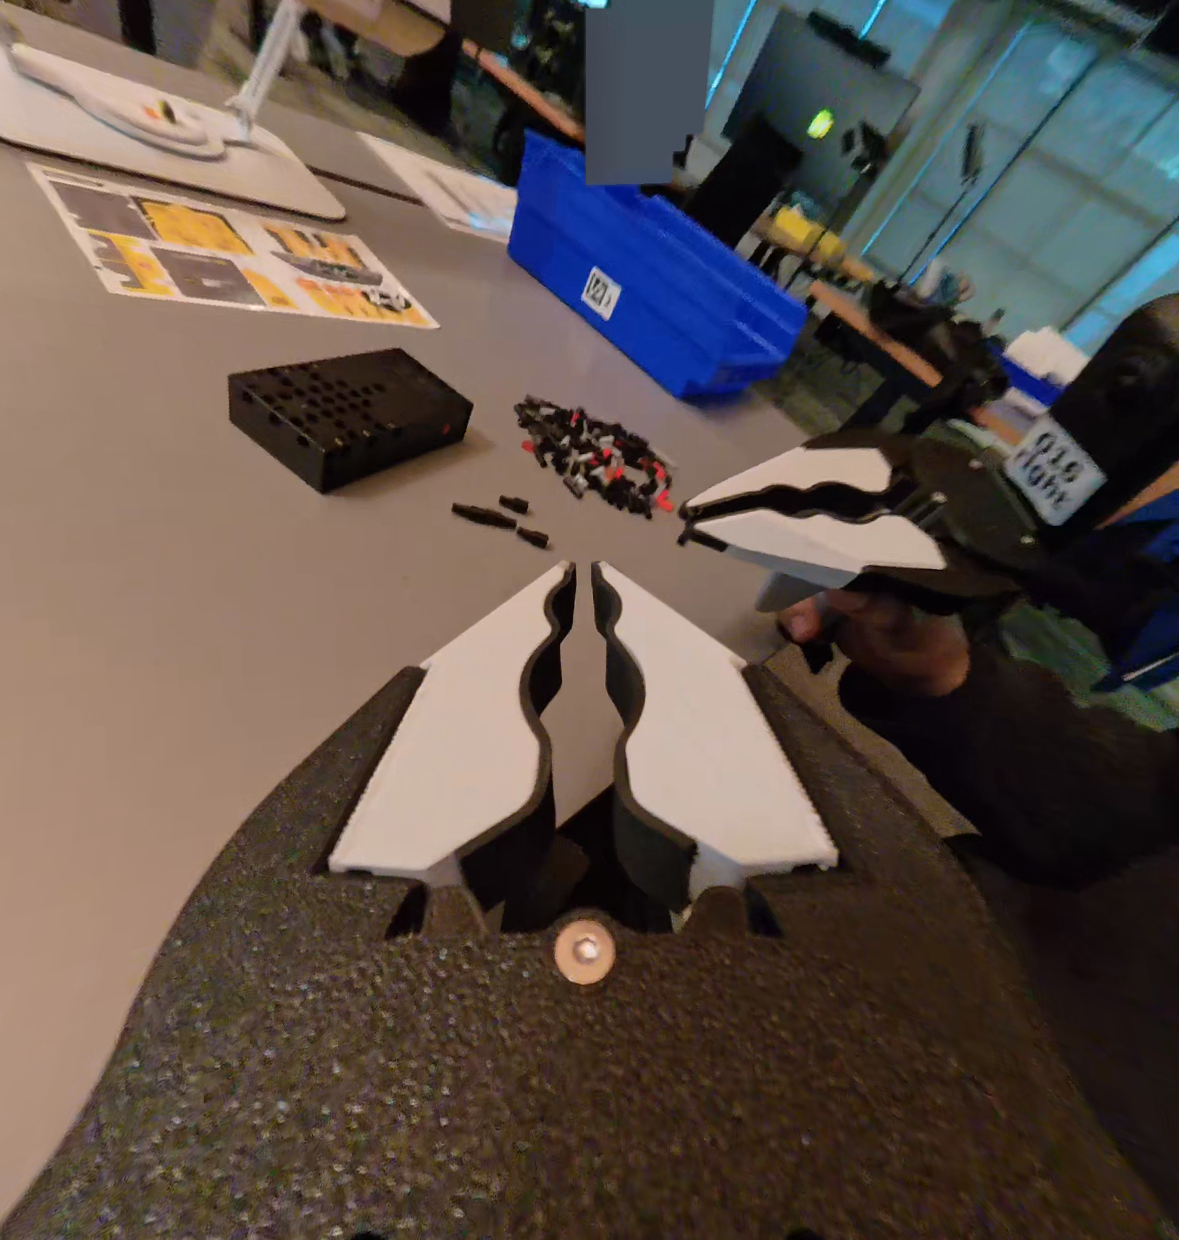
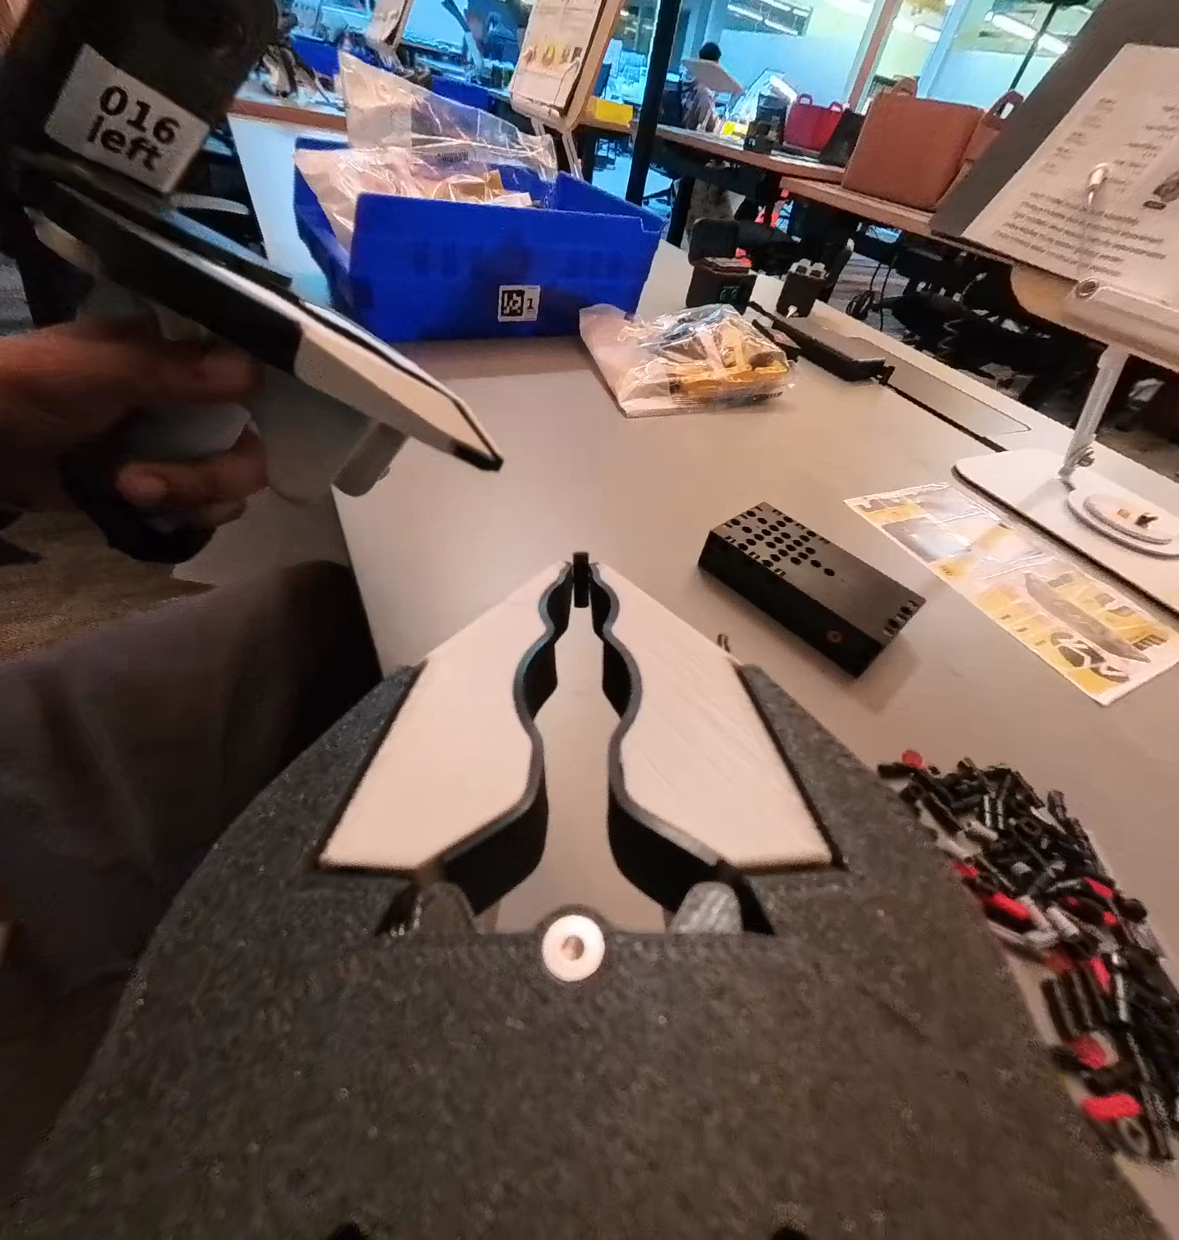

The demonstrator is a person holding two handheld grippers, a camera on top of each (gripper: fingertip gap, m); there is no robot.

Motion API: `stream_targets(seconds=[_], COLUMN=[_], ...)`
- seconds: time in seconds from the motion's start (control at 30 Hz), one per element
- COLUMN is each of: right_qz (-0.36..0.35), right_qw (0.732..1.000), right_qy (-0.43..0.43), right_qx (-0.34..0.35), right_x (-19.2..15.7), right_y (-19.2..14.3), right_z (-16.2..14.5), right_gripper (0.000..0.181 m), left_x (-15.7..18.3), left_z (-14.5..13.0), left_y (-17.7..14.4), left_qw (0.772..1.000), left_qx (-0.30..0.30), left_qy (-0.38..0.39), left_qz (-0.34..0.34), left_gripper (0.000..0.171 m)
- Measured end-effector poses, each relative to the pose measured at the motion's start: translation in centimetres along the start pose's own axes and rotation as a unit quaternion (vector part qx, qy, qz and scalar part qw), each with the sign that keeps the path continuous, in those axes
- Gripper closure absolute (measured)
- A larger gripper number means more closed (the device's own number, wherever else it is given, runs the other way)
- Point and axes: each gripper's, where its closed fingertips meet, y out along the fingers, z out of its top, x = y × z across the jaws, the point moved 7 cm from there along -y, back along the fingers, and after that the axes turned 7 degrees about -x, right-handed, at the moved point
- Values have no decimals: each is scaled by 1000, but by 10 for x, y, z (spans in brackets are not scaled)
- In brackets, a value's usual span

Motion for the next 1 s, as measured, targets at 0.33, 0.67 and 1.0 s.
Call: stream_targets(seconds=[0.33,0.67,1.0], right_qz=[31,-43,-153], right_qw=[999,997,971], right_qy=[21,-30,-179], right_qx=[-14,49,37], right_x=[48,48,21], right_y=[44,46,44], right_z=[13,20,9], right_gripper=[176,176,177], left_x=[-52,-50,-38], left_z=[33,54,48], left_y=[17,51,52], left_qw=[993,988,965], left_qx=[27,-42,-33], left_qy=[-40,29,2], left_qz=[-105,-143,-259], left_gripper=[151,150,150])
